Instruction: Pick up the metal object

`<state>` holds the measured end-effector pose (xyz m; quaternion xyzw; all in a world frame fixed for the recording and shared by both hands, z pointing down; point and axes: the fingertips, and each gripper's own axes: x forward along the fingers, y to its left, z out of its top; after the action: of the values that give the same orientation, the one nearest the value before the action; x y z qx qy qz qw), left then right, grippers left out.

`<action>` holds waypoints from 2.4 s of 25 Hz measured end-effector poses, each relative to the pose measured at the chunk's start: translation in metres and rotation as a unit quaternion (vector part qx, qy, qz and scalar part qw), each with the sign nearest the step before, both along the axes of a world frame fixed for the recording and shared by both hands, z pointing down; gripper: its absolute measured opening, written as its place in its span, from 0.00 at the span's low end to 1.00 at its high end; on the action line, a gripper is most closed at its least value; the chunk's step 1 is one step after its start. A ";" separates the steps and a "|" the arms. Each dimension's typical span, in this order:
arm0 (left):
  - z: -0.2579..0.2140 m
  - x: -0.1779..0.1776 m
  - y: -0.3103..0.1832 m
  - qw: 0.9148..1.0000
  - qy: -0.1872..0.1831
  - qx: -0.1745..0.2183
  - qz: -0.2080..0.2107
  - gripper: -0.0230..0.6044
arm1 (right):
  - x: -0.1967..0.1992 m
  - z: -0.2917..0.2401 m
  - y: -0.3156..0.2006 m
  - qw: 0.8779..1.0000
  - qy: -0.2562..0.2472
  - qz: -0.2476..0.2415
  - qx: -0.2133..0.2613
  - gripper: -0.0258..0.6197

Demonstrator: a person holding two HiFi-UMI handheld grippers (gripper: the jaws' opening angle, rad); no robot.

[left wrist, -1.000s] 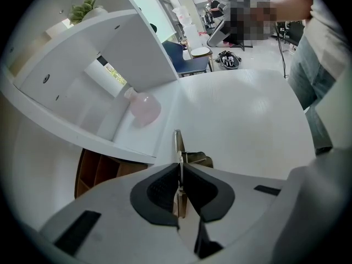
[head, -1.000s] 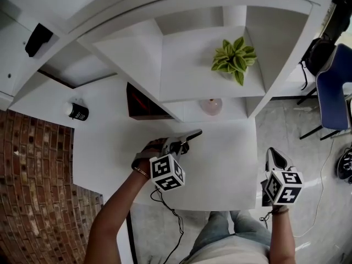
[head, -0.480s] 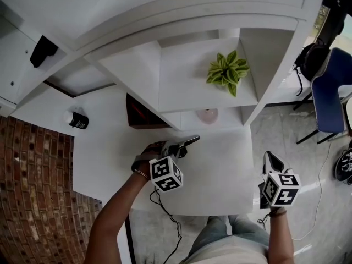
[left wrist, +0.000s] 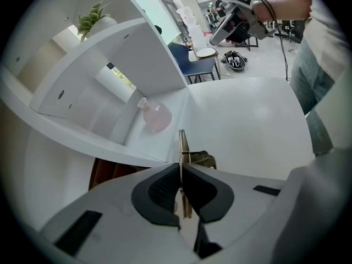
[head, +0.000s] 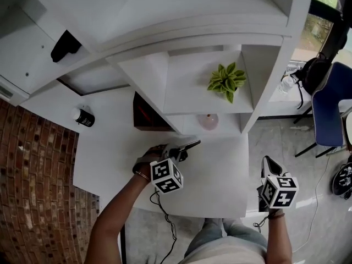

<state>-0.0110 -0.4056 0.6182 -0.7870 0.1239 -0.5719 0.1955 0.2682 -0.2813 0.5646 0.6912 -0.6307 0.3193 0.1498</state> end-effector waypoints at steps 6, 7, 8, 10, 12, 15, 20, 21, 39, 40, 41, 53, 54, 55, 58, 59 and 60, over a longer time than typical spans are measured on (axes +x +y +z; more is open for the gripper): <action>-0.034 -0.002 0.015 0.996 0.049 -0.002 -0.075 0.06 | 0.011 -0.032 -0.015 0.999 0.023 -0.033 0.034 0.04; -0.040 -0.004 0.018 0.995 0.055 0.001 -0.086 0.06 | 0.011 -0.038 -0.019 0.998 0.026 -0.041 0.040 0.04; -0.046 -0.006 0.022 0.993 0.061 0.004 -0.097 0.06 | 0.009 -0.044 -0.023 0.997 0.026 -0.050 0.047 0.04; -0.059 -0.013 0.029 0.989 0.075 0.011 -0.124 0.06 | 0.004 -0.057 -0.029 0.996 0.020 -0.064 0.061 0.04; -0.074 -0.020 0.037 0.982 0.098 0.013 -0.158 0.06 | -0.001 -0.067 -0.032 0.994 0.021 -0.080 0.072 0.04; -0.099 -0.027 0.045 0.965 0.148 0.022 -0.218 0.06 | -0.009 -0.081 -0.035 0.990 0.033 -0.112 0.085 0.04; -0.139 -0.035 0.055 0.918 0.243 0.058 -0.308 0.06 | -0.030 -0.116 -0.046 0.979 0.041 -0.161 0.119 0.04; -0.147 -0.036 0.058 0.906 0.264 0.064 -0.325 0.06 | -0.034 -0.123 -0.048 0.977 0.041 -0.169 0.126 0.04; -0.231 -0.104 0.060 0.653 0.522 0.157 -0.526 0.06 | -0.096 -0.198 -0.071 0.952 0.042 -0.184 0.240 0.04; -0.231 -0.105 0.060 0.653 0.523 0.158 -0.526 0.06 | -0.098 -0.198 -0.071 0.952 0.042 -0.186 0.240 0.04; -0.232 -0.106 0.059 0.652 0.524 0.158 -0.526 0.06 | -0.101 -0.198 -0.072 0.952 0.042 -0.188 0.239 0.04; -0.227 -0.110 0.057 0.659 0.528 0.146 -0.516 0.06 | -0.120 -0.186 -0.074 0.952 0.051 -0.204 0.222 0.04; -0.226 -0.110 0.057 0.659 0.527 0.145 -0.516 0.06 | -0.122 -0.186 -0.074 0.952 0.051 -0.204 0.221 0.04; -0.226 -0.110 0.057 0.660 0.527 0.144 -0.516 0.06 | -0.123 -0.185 -0.074 0.952 0.051 -0.205 0.220 0.04; -0.222 -0.113 0.056 0.660 0.527 0.141 -0.517 0.06 | -0.127 -0.181 -0.075 0.952 0.051 -0.209 0.216 0.04; -0.221 -0.114 0.056 0.660 0.527 0.139 -0.517 0.06 | -0.127 -0.180 -0.075 0.952 0.051 -0.209 0.216 0.04; -0.220 -0.114 0.056 0.660 0.527 0.138 -0.518 0.06 | -0.128 -0.180 -0.075 0.953 0.050 -0.210 0.215 0.04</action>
<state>-0.1250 -0.3501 0.3986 -0.7293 0.6712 -0.0471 -0.1241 0.1405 -0.3564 0.3850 0.5744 -0.8068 0.1025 0.0929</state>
